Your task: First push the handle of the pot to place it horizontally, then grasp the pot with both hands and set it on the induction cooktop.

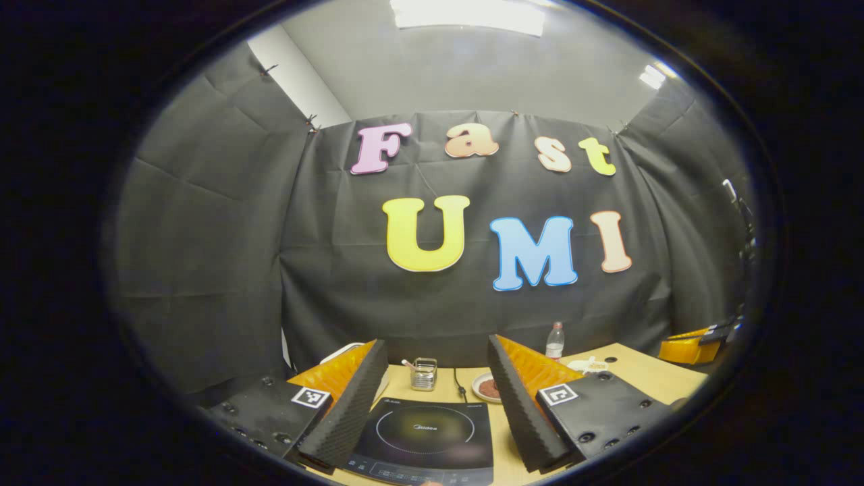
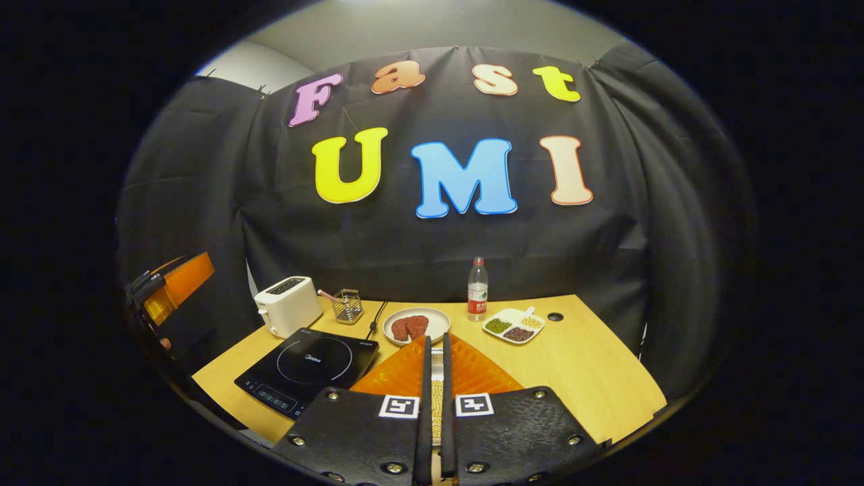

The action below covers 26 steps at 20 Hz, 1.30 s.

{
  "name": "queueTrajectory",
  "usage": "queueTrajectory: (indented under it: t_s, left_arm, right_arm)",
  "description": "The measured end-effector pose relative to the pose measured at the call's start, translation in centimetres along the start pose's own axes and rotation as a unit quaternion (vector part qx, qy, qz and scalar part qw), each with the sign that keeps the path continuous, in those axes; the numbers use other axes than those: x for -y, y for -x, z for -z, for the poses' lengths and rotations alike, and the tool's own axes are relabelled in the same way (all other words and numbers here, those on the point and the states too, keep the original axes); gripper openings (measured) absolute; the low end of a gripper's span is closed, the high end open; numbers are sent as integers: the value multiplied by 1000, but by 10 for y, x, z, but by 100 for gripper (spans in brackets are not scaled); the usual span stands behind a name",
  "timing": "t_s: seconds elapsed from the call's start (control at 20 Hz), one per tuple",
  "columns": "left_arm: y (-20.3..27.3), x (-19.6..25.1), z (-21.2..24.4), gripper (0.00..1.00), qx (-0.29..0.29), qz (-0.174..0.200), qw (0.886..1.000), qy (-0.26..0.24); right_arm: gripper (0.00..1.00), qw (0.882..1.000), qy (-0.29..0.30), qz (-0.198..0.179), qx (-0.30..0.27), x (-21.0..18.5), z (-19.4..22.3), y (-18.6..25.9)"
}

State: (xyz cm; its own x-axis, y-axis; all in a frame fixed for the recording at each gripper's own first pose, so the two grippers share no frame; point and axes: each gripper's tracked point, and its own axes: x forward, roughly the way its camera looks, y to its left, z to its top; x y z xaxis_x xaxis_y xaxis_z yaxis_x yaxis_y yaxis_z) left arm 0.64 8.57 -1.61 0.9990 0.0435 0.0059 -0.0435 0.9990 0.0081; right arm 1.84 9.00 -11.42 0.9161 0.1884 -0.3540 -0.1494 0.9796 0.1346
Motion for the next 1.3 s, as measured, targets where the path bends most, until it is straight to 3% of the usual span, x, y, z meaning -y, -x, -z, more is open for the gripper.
queueTrajectory:
  t_s: [0.3,0.6,1.05,1.3]
  left_arm:
    - [-8,-30,17,99,-6,11,1000,5]
    - [-13,-39,28,94,-13,5,1000,13]
    - [-28,-13,39,96,-29,-22,999,5]
    - [-32,-5,51,96,-46,-48,998,5]
  right_arm:
    - [6,997,12,-18,-80,-25,57,-8]
    - [6,983,35,-61,-172,-43,112,-6]
    - [6,941,67,-158,-293,-59,196,4]
    - [6,916,97,-183,-343,-49,224,3]
